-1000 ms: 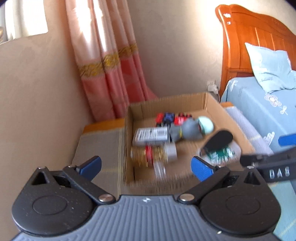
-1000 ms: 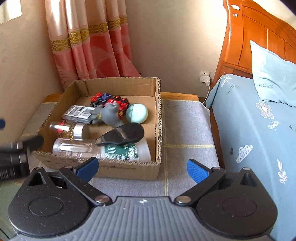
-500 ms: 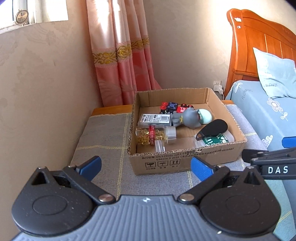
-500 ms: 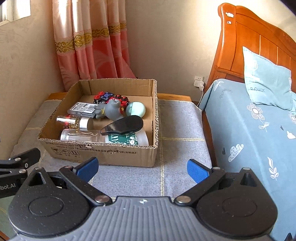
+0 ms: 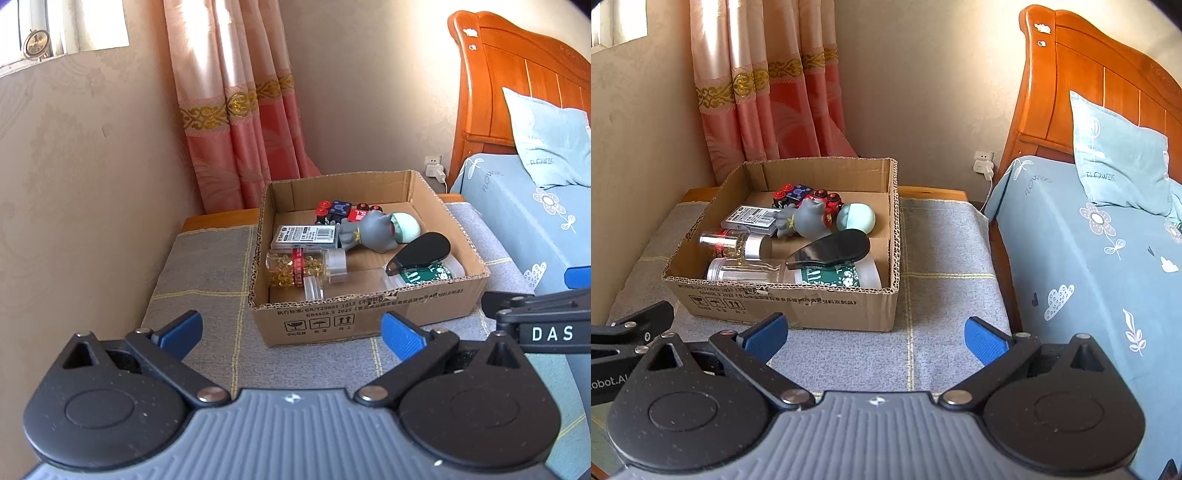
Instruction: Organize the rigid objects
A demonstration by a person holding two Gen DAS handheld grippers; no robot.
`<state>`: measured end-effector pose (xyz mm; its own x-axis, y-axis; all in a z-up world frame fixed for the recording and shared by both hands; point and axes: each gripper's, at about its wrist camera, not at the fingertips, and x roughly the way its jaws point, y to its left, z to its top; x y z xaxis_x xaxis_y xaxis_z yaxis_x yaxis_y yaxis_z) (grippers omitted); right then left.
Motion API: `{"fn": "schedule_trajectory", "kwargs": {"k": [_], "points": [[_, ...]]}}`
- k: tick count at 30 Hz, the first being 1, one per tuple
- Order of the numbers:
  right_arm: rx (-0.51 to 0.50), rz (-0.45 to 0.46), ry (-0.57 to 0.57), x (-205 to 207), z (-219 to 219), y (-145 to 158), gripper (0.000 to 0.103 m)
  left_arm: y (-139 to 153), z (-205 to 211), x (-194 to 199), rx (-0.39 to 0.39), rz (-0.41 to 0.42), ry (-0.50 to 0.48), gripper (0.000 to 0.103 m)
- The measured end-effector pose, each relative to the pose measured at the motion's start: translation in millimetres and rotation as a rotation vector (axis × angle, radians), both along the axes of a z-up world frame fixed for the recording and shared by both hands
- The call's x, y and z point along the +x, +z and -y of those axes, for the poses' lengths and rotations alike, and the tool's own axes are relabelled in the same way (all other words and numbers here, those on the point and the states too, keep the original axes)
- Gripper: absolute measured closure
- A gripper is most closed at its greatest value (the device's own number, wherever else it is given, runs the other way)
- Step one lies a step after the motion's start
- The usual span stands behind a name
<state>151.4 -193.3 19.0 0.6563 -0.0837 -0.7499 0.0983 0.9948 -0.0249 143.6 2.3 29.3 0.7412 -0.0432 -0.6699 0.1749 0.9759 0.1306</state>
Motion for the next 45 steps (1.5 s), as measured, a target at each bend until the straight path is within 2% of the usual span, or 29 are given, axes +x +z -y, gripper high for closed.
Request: {"fn": "schedule_trajectory", "kwargs": {"k": [45], "points": [[0.003, 0.011, 0.014, -3.8, -0.5, 3.7, 0.000, 2.2, 1.4, 0.0, 0.016, 0.014, 0.020, 0.001]]}}
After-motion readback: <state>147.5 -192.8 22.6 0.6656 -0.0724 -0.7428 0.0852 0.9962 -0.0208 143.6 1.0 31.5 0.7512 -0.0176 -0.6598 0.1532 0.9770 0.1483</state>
